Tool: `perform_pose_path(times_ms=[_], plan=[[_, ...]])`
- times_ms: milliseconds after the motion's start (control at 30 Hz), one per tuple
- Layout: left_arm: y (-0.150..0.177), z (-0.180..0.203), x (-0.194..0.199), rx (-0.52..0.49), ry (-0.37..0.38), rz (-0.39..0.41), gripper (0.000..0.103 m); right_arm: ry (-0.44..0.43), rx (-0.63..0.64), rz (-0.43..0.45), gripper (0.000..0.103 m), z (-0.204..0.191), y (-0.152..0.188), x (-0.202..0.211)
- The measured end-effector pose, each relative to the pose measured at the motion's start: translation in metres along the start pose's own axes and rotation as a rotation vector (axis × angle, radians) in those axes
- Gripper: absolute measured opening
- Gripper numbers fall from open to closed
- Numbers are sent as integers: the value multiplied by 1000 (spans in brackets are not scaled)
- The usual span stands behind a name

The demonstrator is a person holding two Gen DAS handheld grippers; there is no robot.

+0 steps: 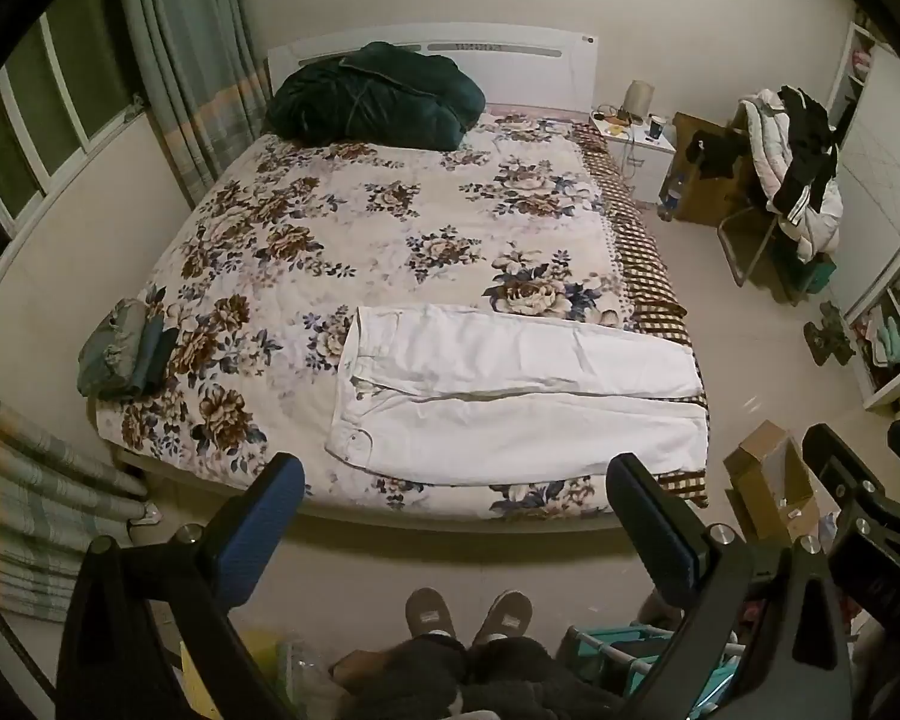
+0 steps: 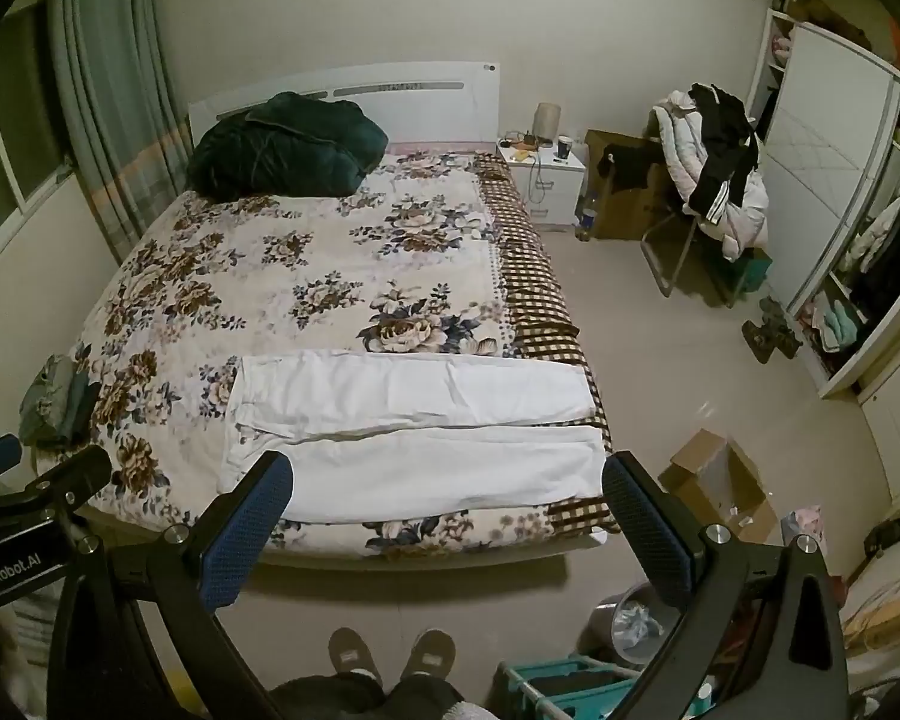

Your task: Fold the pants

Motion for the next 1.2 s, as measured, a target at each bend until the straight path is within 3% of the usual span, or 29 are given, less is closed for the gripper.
perform_pose_path(times_ms=[1200], plan=[[-10, 19, 15, -2, 8, 2, 103, -10, -4, -4, 103, -5, -11, 11]])
Point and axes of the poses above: each gripper's, at about its wrist camera, not at the fingertips, and x roughly against the way its jaws point, z to its right, y to its underside, the point moved 5 cm from there along -x, roughly the way its jaws point, and after that the axes turned 10 degrees about -y, right-handed, at the moved point
